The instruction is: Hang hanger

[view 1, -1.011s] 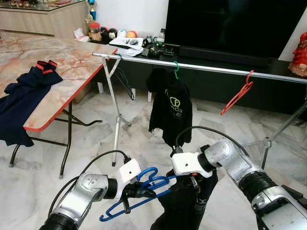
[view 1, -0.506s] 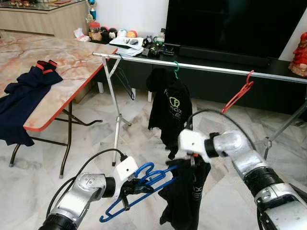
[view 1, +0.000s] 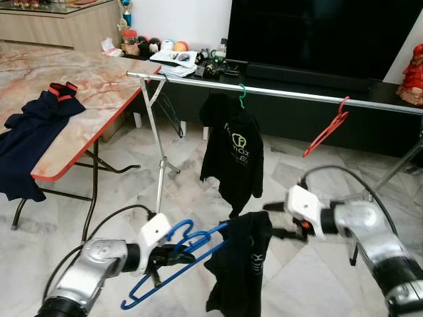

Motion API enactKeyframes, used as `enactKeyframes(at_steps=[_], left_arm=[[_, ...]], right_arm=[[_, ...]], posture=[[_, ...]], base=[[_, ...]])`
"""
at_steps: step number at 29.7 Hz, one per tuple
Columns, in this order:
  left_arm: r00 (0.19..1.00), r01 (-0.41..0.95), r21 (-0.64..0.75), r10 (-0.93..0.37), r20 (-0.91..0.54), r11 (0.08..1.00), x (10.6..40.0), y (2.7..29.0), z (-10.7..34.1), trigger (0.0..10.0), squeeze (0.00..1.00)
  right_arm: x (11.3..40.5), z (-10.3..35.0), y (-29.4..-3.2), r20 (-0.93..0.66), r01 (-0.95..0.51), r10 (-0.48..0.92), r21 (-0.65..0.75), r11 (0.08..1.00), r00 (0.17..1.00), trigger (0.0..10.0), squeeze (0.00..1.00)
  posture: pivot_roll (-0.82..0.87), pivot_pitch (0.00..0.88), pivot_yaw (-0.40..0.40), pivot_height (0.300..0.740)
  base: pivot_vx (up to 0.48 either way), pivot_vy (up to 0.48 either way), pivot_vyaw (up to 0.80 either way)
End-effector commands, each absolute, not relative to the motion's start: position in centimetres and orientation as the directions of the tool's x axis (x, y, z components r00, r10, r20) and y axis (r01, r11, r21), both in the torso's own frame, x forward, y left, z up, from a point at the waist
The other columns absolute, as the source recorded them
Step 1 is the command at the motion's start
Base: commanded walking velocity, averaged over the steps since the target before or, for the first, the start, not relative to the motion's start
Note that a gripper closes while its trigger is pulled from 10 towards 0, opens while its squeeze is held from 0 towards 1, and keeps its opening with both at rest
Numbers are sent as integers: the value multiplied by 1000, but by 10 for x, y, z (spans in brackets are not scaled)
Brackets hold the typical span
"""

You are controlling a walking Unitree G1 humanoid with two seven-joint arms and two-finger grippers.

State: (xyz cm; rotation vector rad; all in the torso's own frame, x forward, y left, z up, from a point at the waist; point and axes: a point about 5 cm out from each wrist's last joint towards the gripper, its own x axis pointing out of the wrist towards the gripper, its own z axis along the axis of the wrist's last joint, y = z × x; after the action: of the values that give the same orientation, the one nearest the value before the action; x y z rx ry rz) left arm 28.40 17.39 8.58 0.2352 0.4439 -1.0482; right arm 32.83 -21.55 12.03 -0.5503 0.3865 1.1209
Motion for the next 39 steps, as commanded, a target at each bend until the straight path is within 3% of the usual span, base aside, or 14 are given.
enactKeyframes(at_steps=[1, 2, 3, 4, 8, 9, 19, 25, 39], left_arm=[[429, 882, -11, -813, -394, 470, 286, 175, 103, 0, 0], [418, 888, -16, -820, -391, 460, 284, 177, 106, 0, 0], [418, 888, -16, -820, -391, 460, 284, 177, 106, 0, 0], [411, 891, -18, -824, -390, 453, 282, 179, 109, 0, 0], [397, 899, -17, -831, -389, 437, 281, 182, 115, 0, 0], [391, 903, -17, -837, -383, 430, 281, 182, 117, 0, 0], [313, 940, -15, -876, -366, 342, 278, 176, 138, 0, 0], [274, 955, -9, -890, -365, 298, 277, 172, 145, 0, 0], [189, 979, -11, -919, -346, 206, 271, 157, 156, 0, 0]], right_arm=[[329, 125, -225, -529, -902, 730, -239, 359, 431, 10000, 1000], [331, 124, -230, -508, -862, 697, -289, 416, 506, 10000, 1000], [331, 124, -230, -508, -862, 697, -289, 416, 506, 10000, 1000], [335, 125, -235, -472, -810, 659, -331, 483, 586, 10000, 1000], [336, 126, -237, -416, -777, 657, -313, 546, 629, 10000, 1000], [333, 122, -236, -415, -792, 675, -288, 538, 610, 10000, 0], [323, 101, -231, -428, -820, 704, -212, 532, 567, 10000, 0], [321, 95, -233, -435, -805, 684, -216, 552, 585, 10000, 0], [312, 74, -217, -443, -847, 740, -95, 523, 506, 10000, 0]], posture=[[119, 49, -72, 740], [119, 49, -72, 740], [119, 49, -72, 740], [122, 52, -73, 740], [123, 53, -72, 740], [123, 53, -72, 740], [135, 45, -71, 740], [136, 34, -67, 740], [147, 5, -63, 740]], base=[[0, 0, 0], [0, 0, 0], [0, 0, 0], [0, 0, 0], [0, 0, 0], [0, 0, 0], [0, 0, 0], [0, 0, 0], [0, 0, 0]])
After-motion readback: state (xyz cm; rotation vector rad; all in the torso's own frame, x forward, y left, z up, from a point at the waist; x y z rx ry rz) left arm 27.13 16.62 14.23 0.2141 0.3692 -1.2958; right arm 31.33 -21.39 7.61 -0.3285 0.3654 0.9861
